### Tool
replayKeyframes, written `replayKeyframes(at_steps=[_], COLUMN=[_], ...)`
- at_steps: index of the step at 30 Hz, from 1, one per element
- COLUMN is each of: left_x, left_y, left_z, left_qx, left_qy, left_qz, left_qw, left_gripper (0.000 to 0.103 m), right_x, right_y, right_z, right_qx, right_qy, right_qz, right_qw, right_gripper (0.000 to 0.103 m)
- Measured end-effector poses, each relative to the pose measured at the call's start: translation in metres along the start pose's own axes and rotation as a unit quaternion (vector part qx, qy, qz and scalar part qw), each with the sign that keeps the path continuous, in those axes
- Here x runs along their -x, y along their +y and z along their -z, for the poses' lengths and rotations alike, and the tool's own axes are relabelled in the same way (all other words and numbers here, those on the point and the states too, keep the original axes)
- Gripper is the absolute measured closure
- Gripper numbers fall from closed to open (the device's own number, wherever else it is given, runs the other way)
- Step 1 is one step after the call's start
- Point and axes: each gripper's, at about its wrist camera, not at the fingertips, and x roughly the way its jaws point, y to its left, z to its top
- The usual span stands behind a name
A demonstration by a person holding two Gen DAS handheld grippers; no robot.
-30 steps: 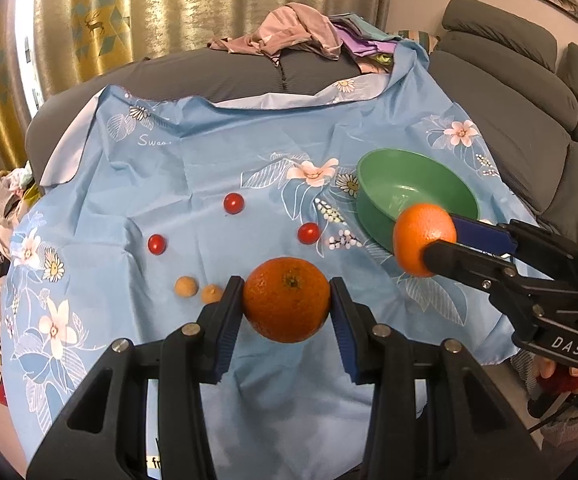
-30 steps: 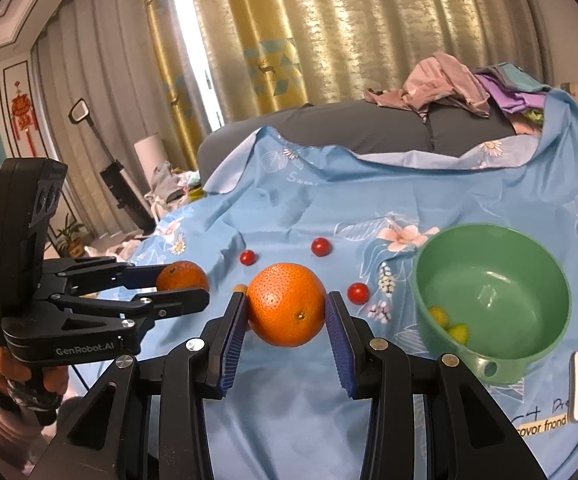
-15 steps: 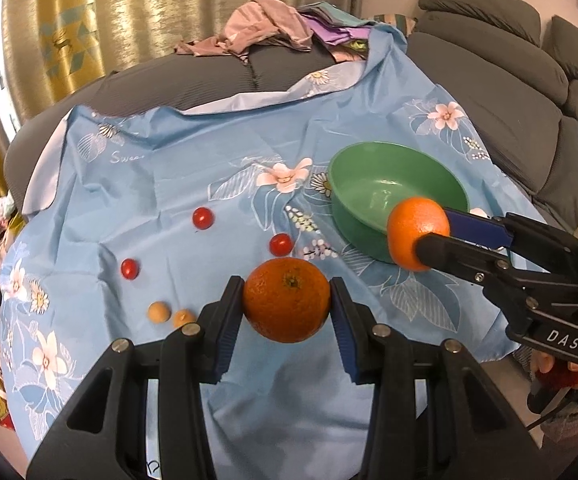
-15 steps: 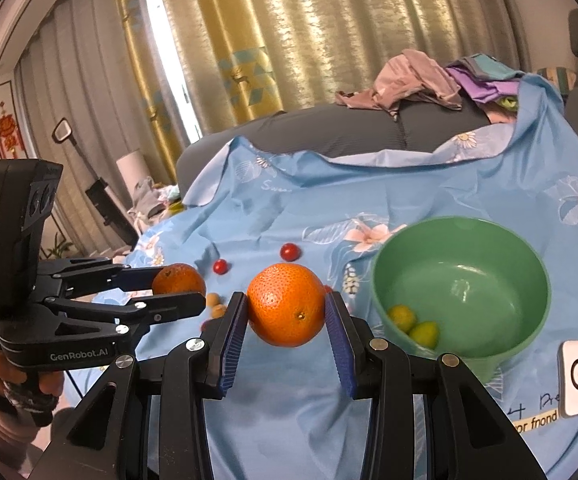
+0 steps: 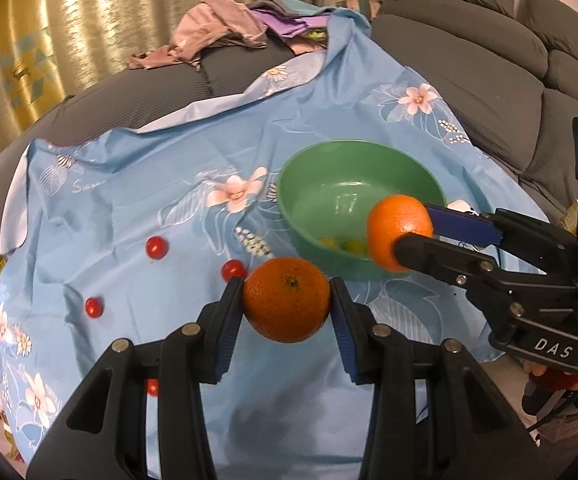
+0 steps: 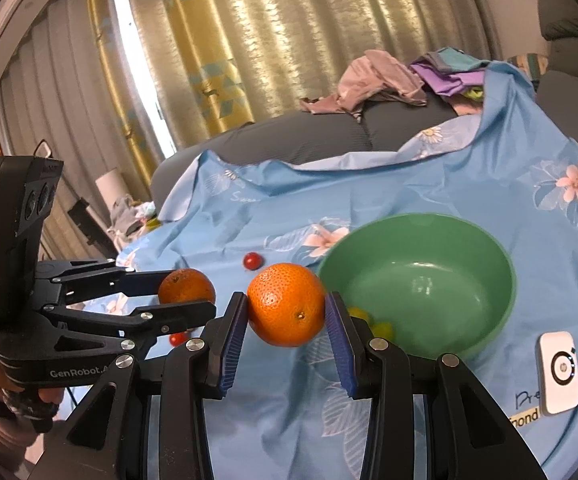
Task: Organize fruits
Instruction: 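Lift both mandarins and carry them over the green bowl, then open both tools to drop the mandarins into the bowl and withdraw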
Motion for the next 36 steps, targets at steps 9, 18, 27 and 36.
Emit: replayKeyframes(at_steps=[9, 18, 27, 36], left_x=[-0.02, -0.04, -0.066, -0.093], left_y=[-0.02, -0.028, -0.028, -0.026], left_z=[-0.02, -0.037, -0.048, -0.052], left_qx=[-0.026, -0.038, -0.035, -0.029], left_qy=[0.004, 0.008, 0.026, 0.05], left_qz=[0.016, 0.021, 0.019, 0.022], left_qw=[0.9995, 0.999, 0.9989, 0.9981], left_gripper=[0.061, 0.061, 0.061, 0.061], right_x=[0.003, 0.001, -0.007, -0.017], right_y=[-0.027, -0.046, -0.062, -0.071], right_z=[-0.002, -0.002, -0.001, -0.003], right_qx=[-0.022, -0.034, -0.039, -0.04], right_qy=[-0.005, -0.007, -0.004, 0.006], right_qz=[0.026, 0.041, 0.052, 0.065], right_qw=[0.999, 0.999, 0.998, 0.997], right_gripper=[0.062, 0.062, 0.062, 0.062])
